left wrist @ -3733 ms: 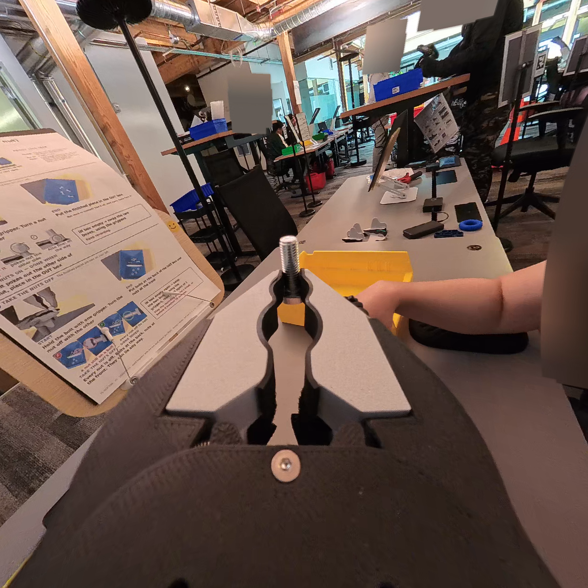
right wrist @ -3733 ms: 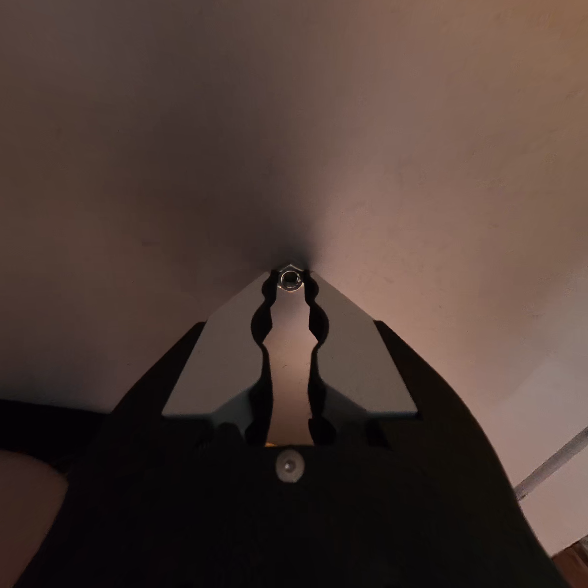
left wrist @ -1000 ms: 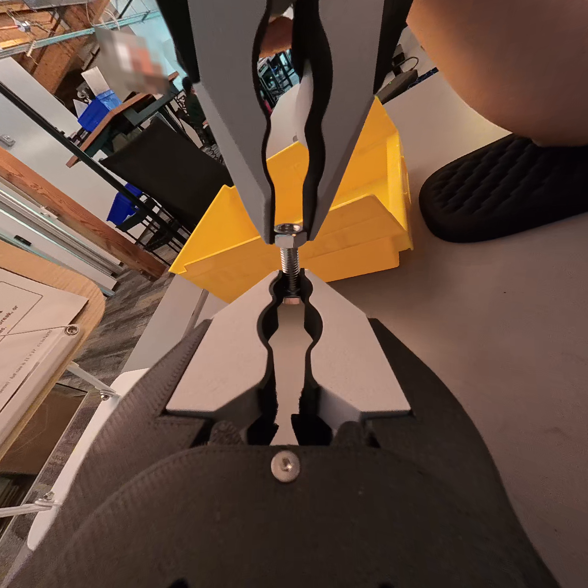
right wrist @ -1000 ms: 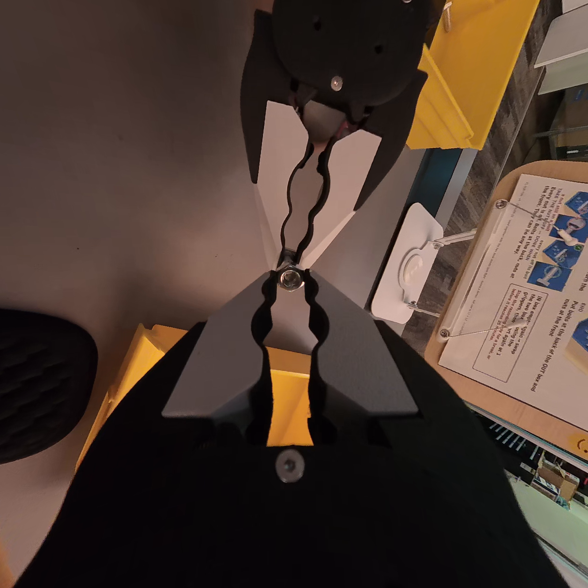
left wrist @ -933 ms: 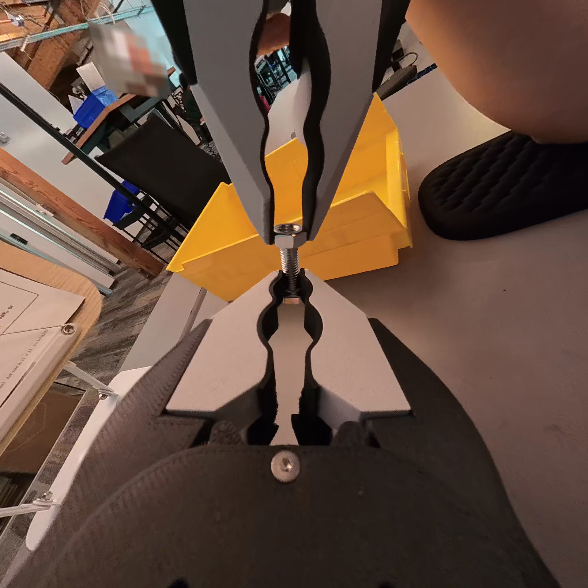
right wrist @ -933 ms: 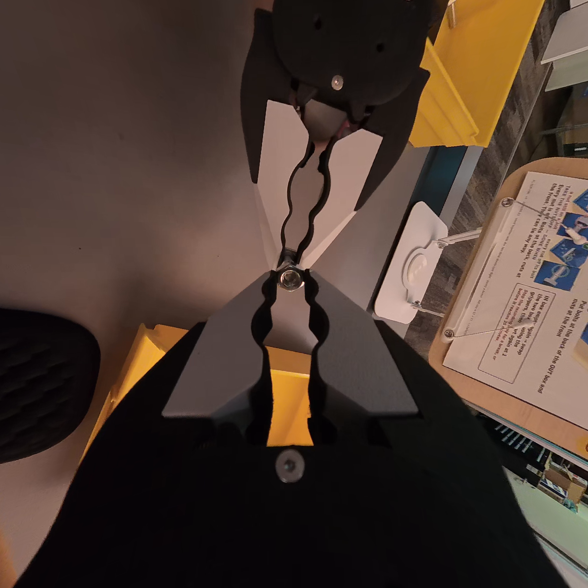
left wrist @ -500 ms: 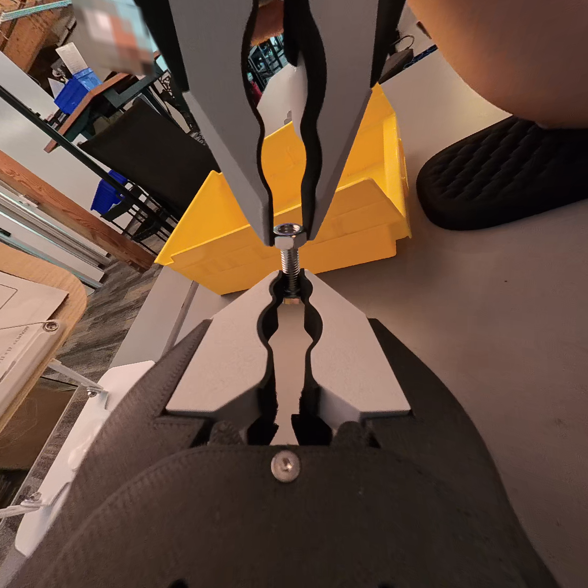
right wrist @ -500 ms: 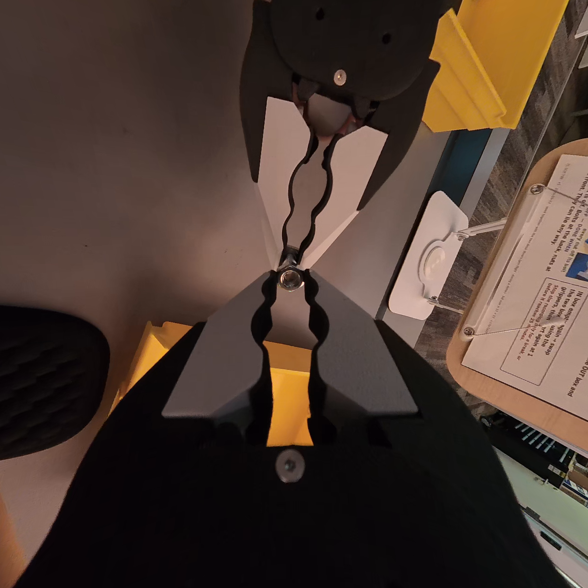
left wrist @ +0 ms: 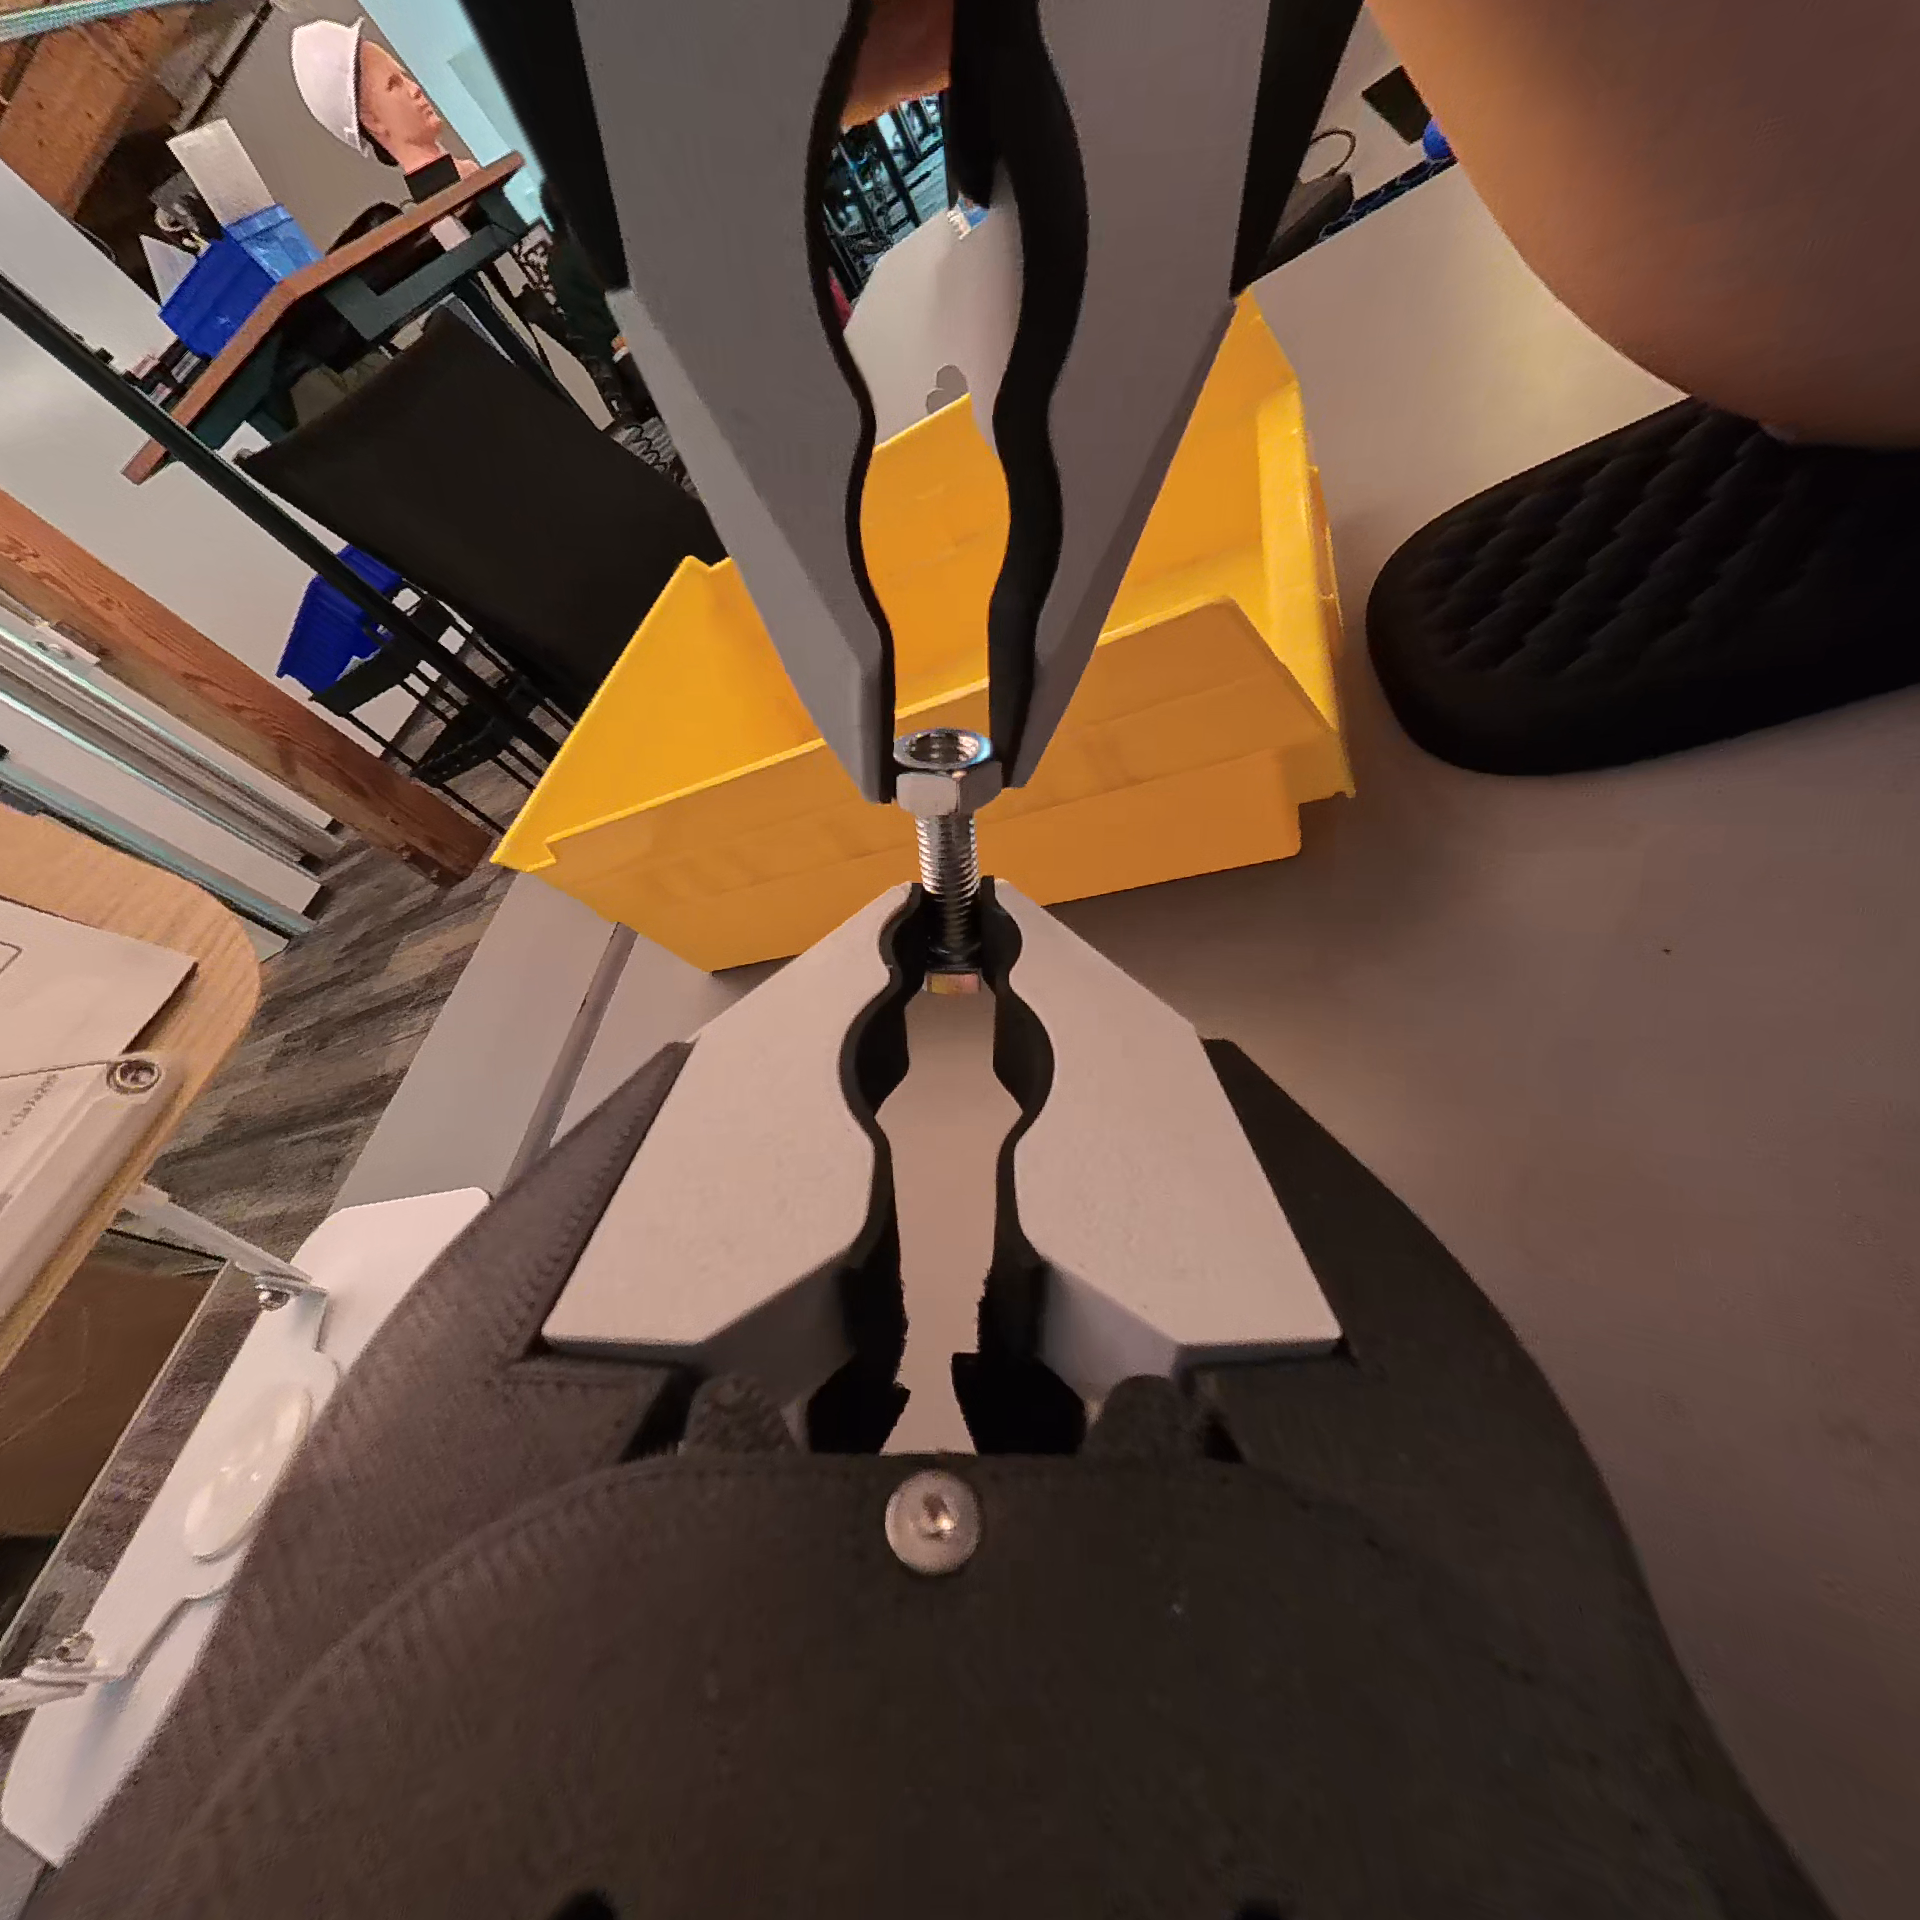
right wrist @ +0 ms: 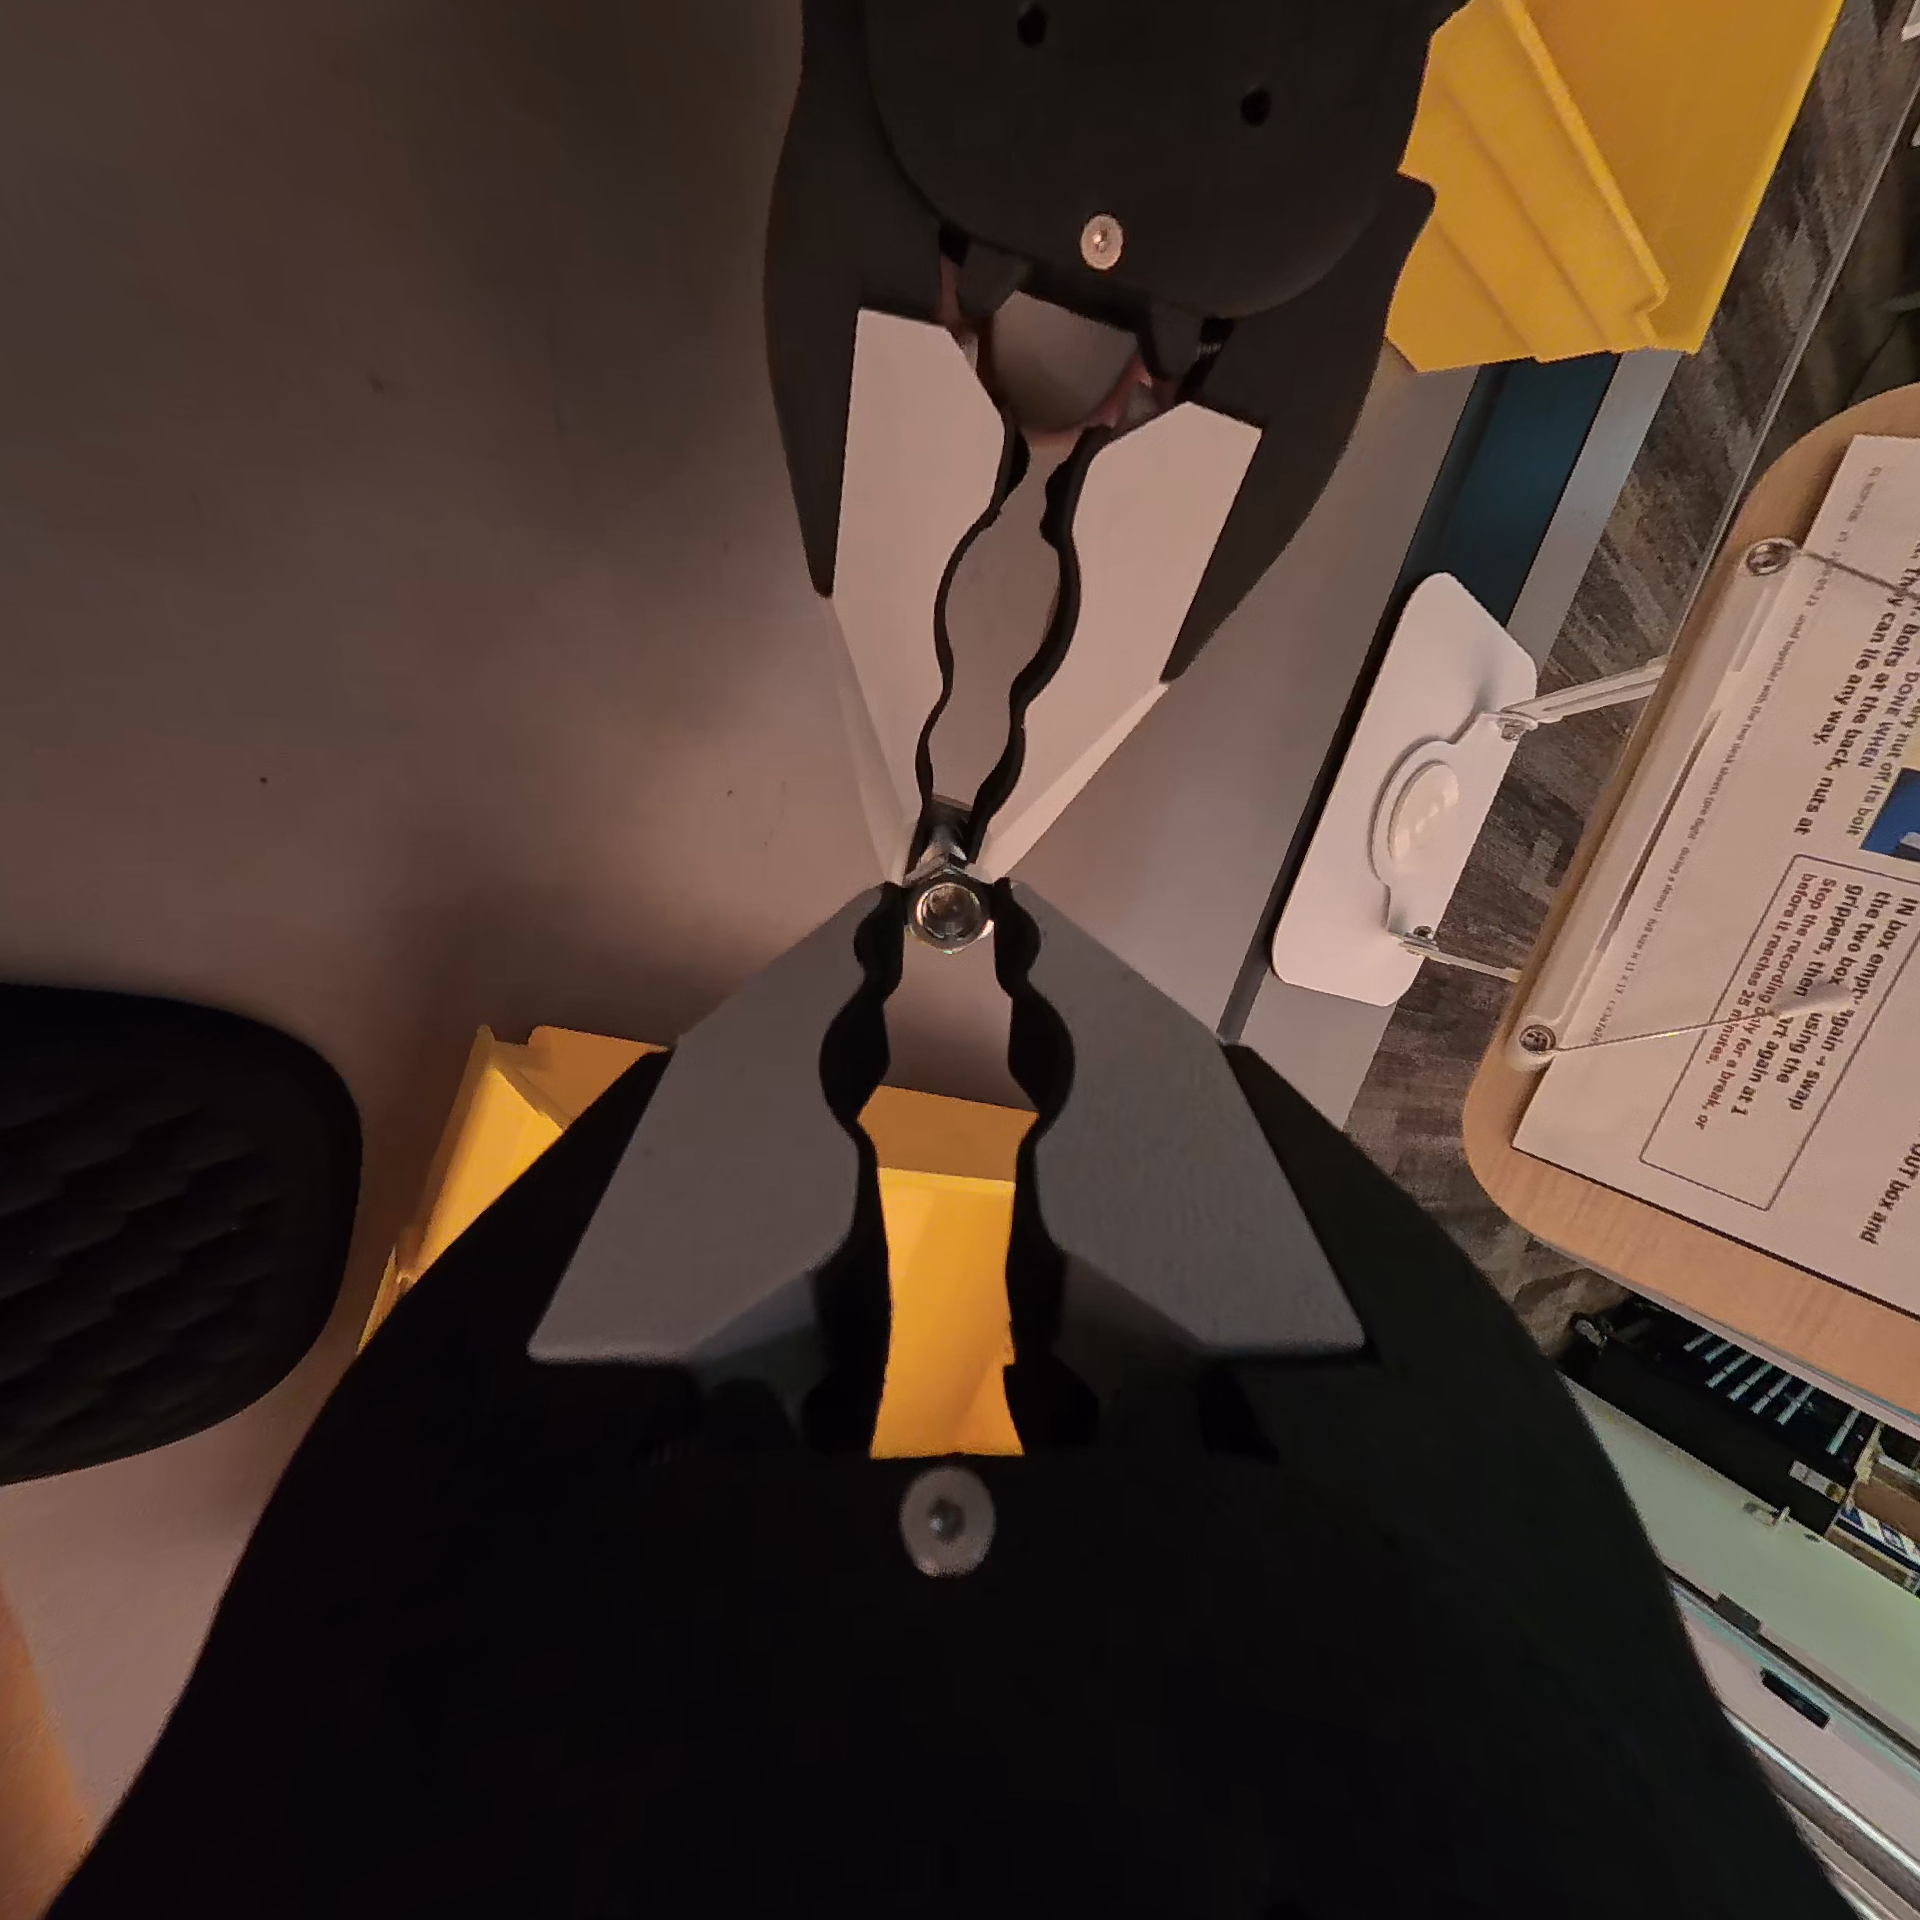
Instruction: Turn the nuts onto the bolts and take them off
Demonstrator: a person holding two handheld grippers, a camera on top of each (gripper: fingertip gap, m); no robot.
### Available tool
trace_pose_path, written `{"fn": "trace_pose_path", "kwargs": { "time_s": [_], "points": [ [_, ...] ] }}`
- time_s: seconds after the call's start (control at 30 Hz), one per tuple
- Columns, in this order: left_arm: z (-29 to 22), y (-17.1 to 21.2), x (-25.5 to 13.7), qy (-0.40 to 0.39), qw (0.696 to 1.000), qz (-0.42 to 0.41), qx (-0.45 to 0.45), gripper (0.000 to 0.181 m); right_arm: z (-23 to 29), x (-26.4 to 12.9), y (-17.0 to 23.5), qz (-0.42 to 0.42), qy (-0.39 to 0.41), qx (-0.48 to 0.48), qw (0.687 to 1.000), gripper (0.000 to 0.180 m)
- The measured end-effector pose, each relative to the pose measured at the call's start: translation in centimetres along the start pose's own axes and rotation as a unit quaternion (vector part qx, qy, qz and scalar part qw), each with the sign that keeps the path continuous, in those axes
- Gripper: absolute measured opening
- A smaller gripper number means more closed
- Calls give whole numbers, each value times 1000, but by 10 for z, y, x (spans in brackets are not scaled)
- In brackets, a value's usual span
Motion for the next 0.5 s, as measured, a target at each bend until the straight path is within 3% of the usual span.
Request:
{"fn": "trace_pose_path", "kwargs": {
  "time_s": [0.5],
  "points": [
    [1,5,1,8,1000,8,-11,7,-2,5,1,13,-1,0,1000,17]
  ]
}}
Point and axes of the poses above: each gripper's, where its closed fingertips meet, x out along the fingers, y out of its underside, z = x × y across the jaws, the point moved 3 cm from there along -x, back along the fingers, and after that the axes turned 10 degrees about x, right-handed, at the moved point
